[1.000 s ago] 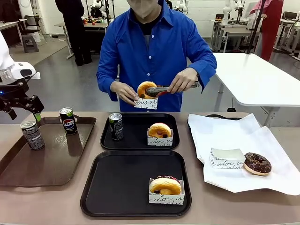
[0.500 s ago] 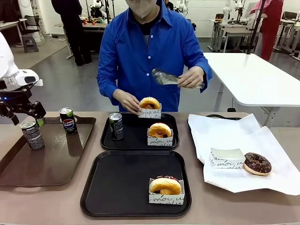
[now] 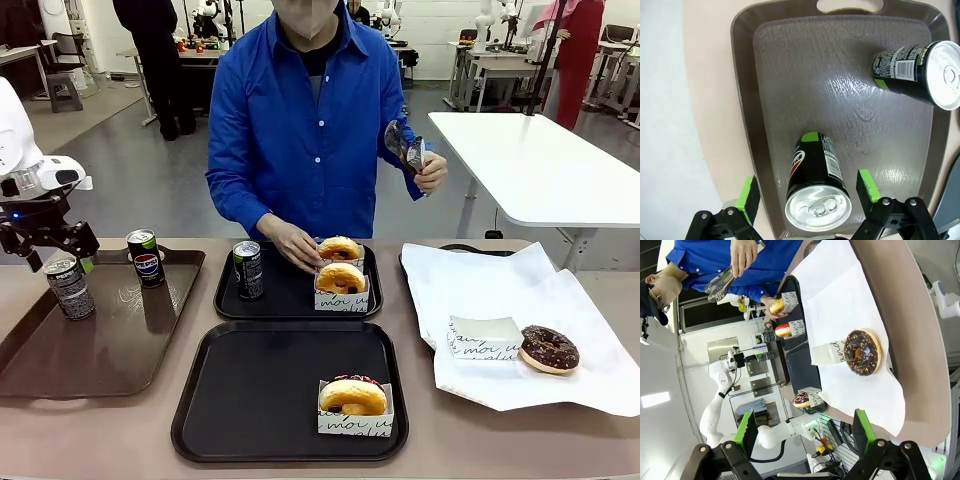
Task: Set up donuts and drinks on trays.
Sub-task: Pick up one Pepsi coke from the Handle tray and place it on the Flat Tray without a Pepsi coke.
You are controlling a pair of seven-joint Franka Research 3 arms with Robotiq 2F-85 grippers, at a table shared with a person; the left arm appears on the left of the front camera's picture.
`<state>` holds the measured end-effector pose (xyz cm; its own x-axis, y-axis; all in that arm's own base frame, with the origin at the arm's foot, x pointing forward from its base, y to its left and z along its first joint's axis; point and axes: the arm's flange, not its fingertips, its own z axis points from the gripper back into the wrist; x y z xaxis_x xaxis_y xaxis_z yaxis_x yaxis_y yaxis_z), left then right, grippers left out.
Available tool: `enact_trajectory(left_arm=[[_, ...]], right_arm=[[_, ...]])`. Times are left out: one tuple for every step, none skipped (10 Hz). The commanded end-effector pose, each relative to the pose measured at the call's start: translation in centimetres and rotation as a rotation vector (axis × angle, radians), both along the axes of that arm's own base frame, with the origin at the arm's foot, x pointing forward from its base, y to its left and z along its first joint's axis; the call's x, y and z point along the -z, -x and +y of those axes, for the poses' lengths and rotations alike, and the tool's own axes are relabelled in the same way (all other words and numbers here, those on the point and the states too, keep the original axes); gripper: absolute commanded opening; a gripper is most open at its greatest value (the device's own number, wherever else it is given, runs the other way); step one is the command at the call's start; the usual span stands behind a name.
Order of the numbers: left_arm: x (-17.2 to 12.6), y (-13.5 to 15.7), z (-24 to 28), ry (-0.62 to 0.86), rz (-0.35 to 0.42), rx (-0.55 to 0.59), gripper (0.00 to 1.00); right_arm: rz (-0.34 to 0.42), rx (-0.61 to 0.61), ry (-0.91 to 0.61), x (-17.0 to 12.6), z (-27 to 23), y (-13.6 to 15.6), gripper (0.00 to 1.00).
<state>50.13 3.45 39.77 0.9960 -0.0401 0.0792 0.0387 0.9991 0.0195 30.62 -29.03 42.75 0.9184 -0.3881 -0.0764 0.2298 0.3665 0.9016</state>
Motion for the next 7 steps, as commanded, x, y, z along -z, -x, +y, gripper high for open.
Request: enact_trajectory(left_arm=[[0.52, -0.05, 0.22, 0.026, -0.003, 0.004, 1.00], [0.69, -0.27, 0.05, 0.026, 0.007, 0.003, 1.00], [0.79, -0.45, -0.12, 0.027, 0.022, 0.004, 1.00], [0.89, -0.43, -0.15, 0.033, 0.025, 0.009, 1.00], [1.02, -0.34, -0.12, 0.046, 0.021, 0.013, 0.44], [1.07, -0.22, -0.12, 0.053, 0.026, 0.012, 0.43], [1.04, -0.30, -0.14, 0.054, 0.037, 0.008, 0.00]], right_arm=[[-0.014, -0.003, -0.010, 0.08, 0.06, 0.11, 1.00], [-0.014, -0.003, -0.010, 0.08, 0.06, 0.11, 1.00], [-0.014, -0.003, -0.010, 0.08, 0.06, 0.11, 1.00], [-0.014, -0.003, -0.010, 0.08, 0.06, 0.11, 1.00], [-0.014, -0.003, -0.010, 0.08, 0.06, 0.11, 1.00], [-0.014, -0.003, -0.010, 0.08, 0.06, 0.11, 1.00], [-0.014, -0.003, -0.010, 0.08, 0.06, 0.11, 1.00]])
